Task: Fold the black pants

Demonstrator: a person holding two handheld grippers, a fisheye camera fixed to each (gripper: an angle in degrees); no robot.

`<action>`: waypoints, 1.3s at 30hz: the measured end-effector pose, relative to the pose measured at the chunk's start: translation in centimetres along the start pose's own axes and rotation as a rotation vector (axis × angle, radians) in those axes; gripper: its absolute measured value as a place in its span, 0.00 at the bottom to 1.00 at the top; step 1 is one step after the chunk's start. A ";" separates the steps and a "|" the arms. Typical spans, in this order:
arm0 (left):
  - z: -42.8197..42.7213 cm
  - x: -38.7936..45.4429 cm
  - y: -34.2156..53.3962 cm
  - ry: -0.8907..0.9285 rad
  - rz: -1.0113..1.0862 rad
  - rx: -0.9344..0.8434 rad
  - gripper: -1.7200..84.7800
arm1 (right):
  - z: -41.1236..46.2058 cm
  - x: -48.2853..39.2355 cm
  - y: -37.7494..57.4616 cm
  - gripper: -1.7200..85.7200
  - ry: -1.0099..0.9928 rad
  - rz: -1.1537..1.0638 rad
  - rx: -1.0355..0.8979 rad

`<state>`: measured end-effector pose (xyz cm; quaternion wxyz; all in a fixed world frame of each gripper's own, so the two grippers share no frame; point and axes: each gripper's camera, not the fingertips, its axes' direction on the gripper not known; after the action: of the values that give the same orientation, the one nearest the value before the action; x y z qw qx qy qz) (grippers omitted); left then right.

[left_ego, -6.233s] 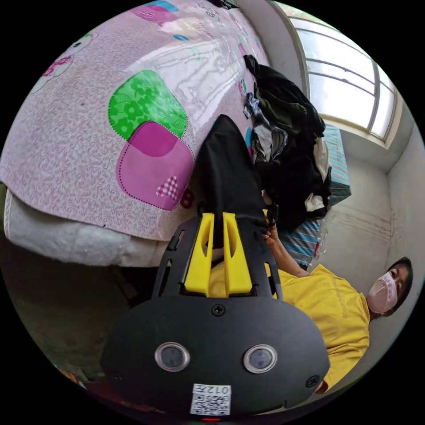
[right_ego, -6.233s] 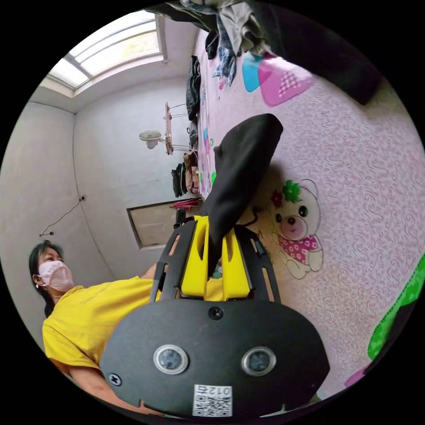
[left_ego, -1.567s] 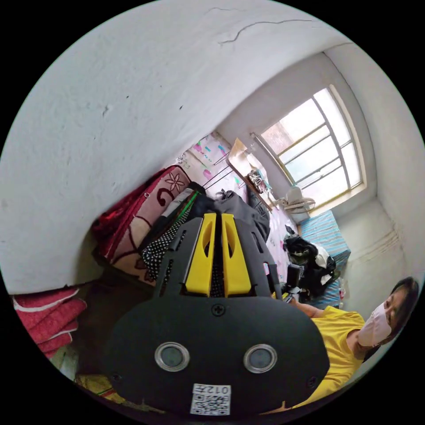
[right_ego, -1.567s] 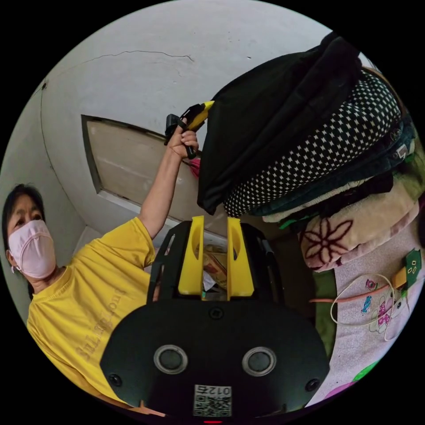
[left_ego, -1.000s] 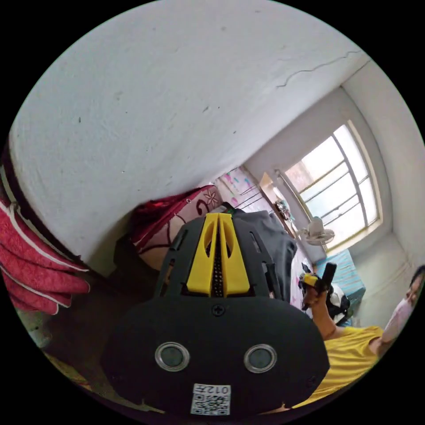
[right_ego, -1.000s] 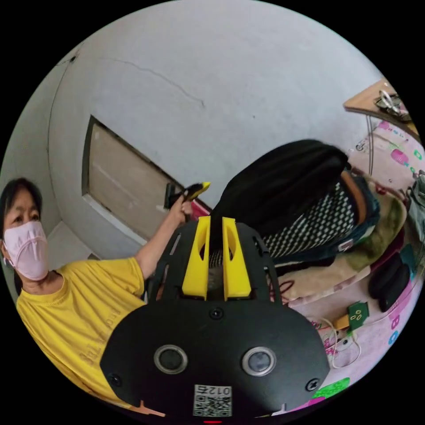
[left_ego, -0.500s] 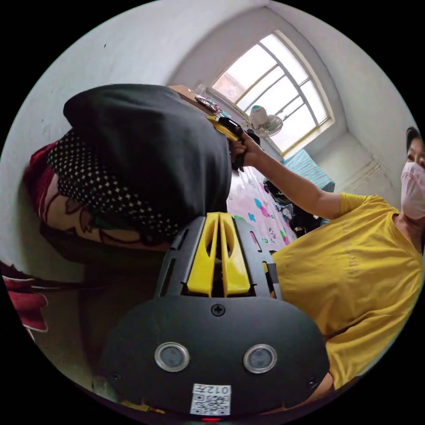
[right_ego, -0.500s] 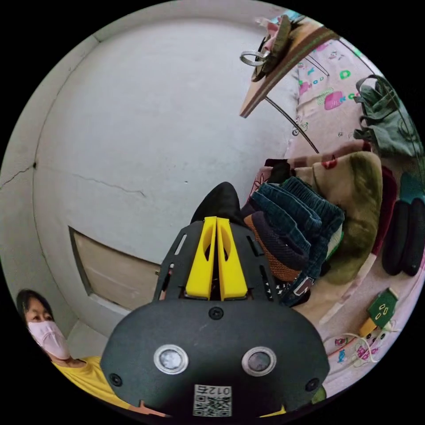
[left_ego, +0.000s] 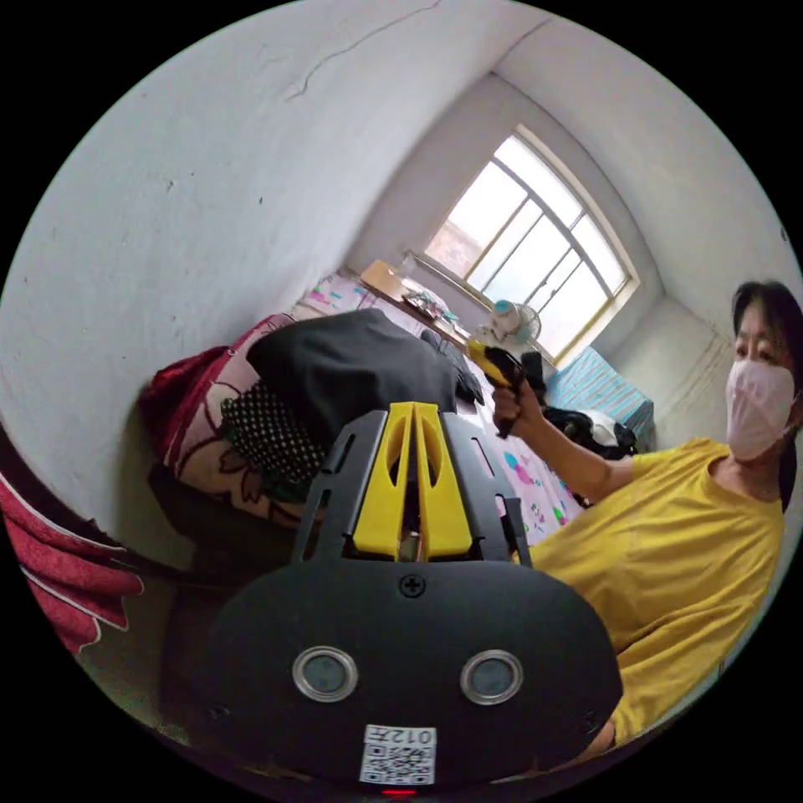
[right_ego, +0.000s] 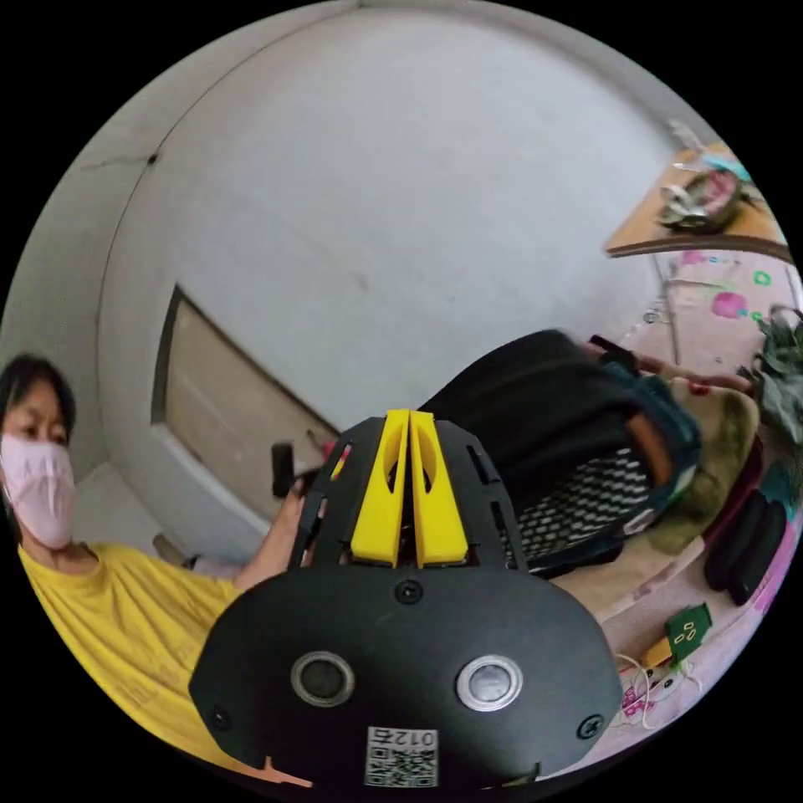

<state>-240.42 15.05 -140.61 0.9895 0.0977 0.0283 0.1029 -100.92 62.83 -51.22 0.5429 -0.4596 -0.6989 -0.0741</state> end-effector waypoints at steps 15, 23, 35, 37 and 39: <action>6.8 6.5 0.3 0.184 -0.469 0.189 0.02 | 8.3 -9.9 24.5 0.03 -0.083 -0.068 -0.689; 6.8 39.1 1.0 -0.289 -0.083 0.492 0.02 | -7.9 -15.0 37.2 0.03 0.179 -0.007 -0.375; 40.3 101.6 9.9 -0.013 0.635 0.192 0.02 | -33.0 -32.0 68.5 0.03 0.863 0.099 -0.053; 45.6 109.4 11.7 0.114 0.631 0.119 0.02 | -36.3 -34.3 72.7 0.03 0.991 0.139 -0.045; 52.5 119.8 13.6 0.263 0.628 -0.001 0.02 | -39.7 -36.4 76.3 0.03 1.102 0.200 -0.017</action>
<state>-122.08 43.31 -90.78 0.8975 0.0872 0.1243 0.4141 -18.83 61.66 -95.68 0.8285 -0.4213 -0.2644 -0.2572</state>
